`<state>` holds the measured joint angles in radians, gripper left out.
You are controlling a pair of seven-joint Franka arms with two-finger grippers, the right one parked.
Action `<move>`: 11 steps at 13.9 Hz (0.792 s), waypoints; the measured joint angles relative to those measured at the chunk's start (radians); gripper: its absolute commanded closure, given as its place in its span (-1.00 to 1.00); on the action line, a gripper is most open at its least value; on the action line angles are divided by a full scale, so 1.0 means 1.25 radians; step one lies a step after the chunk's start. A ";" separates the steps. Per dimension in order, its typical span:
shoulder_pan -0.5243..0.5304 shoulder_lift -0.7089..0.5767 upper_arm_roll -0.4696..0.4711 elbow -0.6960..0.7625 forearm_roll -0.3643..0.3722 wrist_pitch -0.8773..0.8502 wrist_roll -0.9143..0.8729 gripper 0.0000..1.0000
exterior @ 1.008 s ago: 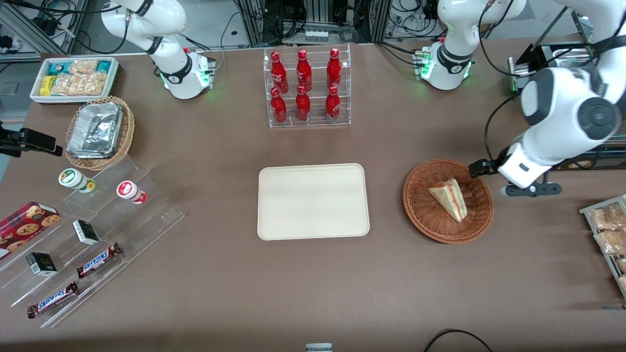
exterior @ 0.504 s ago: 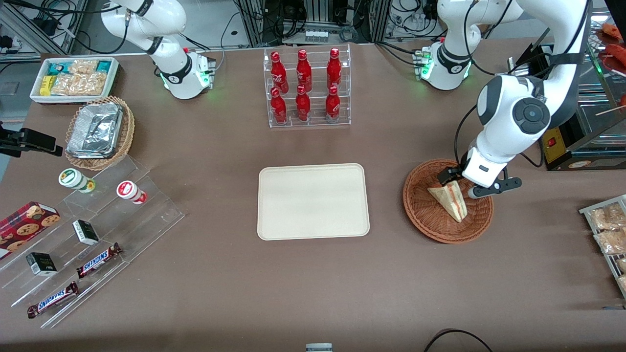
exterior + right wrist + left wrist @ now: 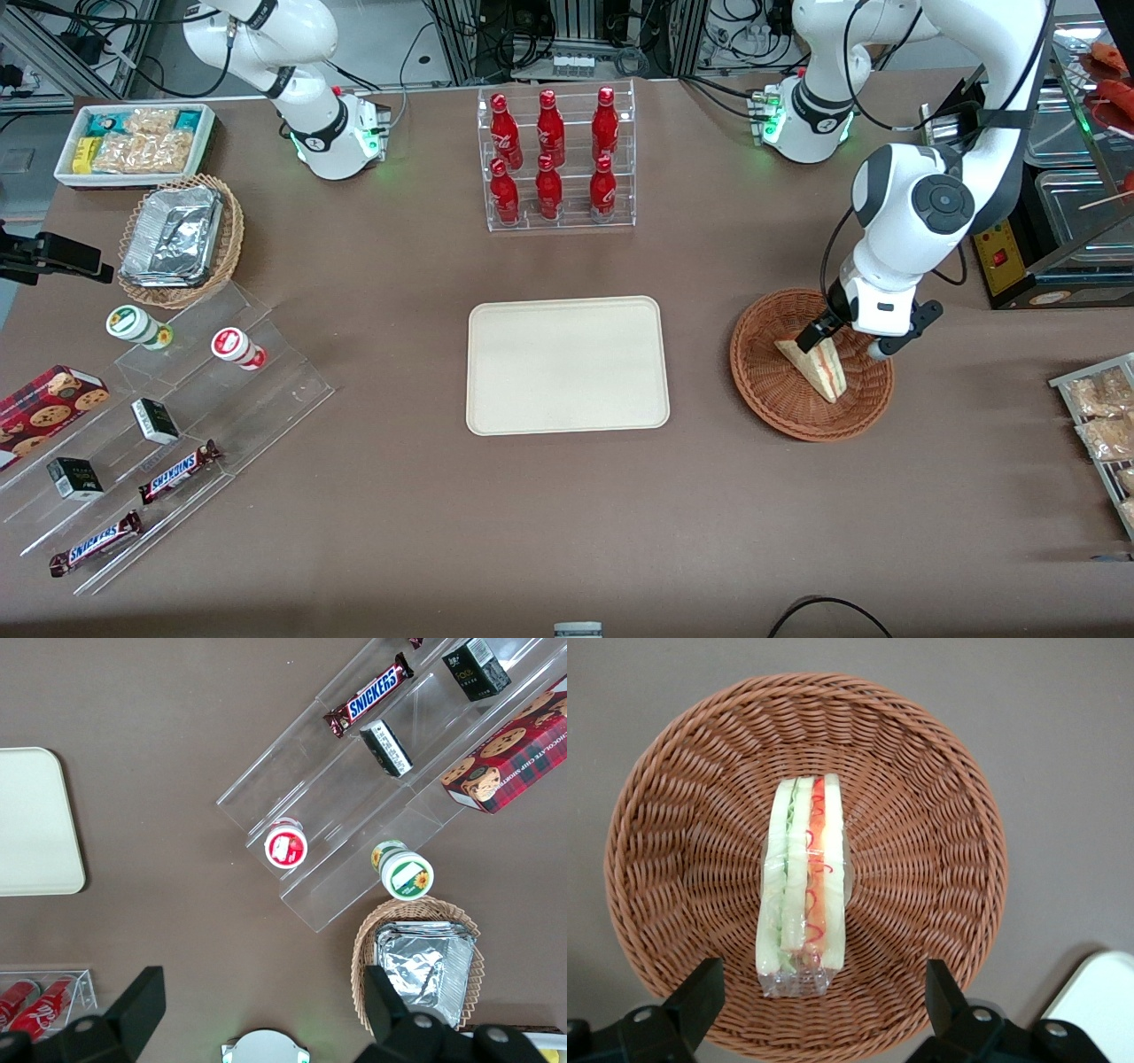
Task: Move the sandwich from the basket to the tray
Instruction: 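Lower the open left gripper around the wrapped sandwich in the basket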
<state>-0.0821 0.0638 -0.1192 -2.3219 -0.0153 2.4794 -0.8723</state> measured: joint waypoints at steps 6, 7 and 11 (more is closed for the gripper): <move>0.002 0.060 0.004 -0.003 0.000 0.030 -0.053 -1.00; 0.002 0.074 0.005 -0.003 0.004 0.036 -0.053 -1.00; 0.002 0.112 0.007 -0.002 0.023 0.048 -0.055 0.67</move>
<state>-0.0796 0.2041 -0.1108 -2.3244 0.0136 2.5398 -0.9407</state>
